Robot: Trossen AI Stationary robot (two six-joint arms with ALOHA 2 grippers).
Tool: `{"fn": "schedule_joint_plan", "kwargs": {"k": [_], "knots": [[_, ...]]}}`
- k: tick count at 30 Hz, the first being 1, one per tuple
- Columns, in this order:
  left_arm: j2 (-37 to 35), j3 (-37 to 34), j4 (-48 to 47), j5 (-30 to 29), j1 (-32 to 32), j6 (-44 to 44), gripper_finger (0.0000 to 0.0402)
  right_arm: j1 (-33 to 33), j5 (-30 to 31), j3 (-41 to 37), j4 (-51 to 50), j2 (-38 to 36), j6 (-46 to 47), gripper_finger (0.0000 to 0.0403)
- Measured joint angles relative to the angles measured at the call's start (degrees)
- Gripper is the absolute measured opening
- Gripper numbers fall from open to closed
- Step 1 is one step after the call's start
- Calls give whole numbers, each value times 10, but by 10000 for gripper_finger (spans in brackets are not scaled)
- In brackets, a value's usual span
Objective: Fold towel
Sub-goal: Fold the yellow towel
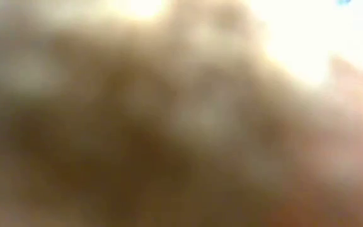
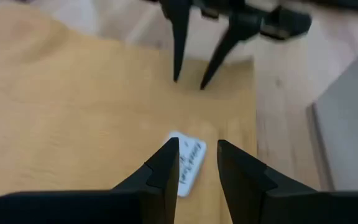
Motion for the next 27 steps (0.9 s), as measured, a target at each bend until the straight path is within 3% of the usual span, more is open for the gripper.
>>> {"fn": "schedule_joint_plan", "kwargs": {"k": [5, 13, 23, 27], "knots": [[34, 1, 20, -20, 0, -4, 142, -41, -49, 29, -3, 62, 0, 95], [44, 2, 24, -35, 0, -7, 142, -69, -71, 66, -2, 133, -14, 95], [45, 2, 22, -35, 0, -5, 142, -76, -71, 72, -15, 156, -32, 94], [45, 2, 22, -35, 0, -3, 142, -76, -63, 72, -22, 157, -36, 74]]}}
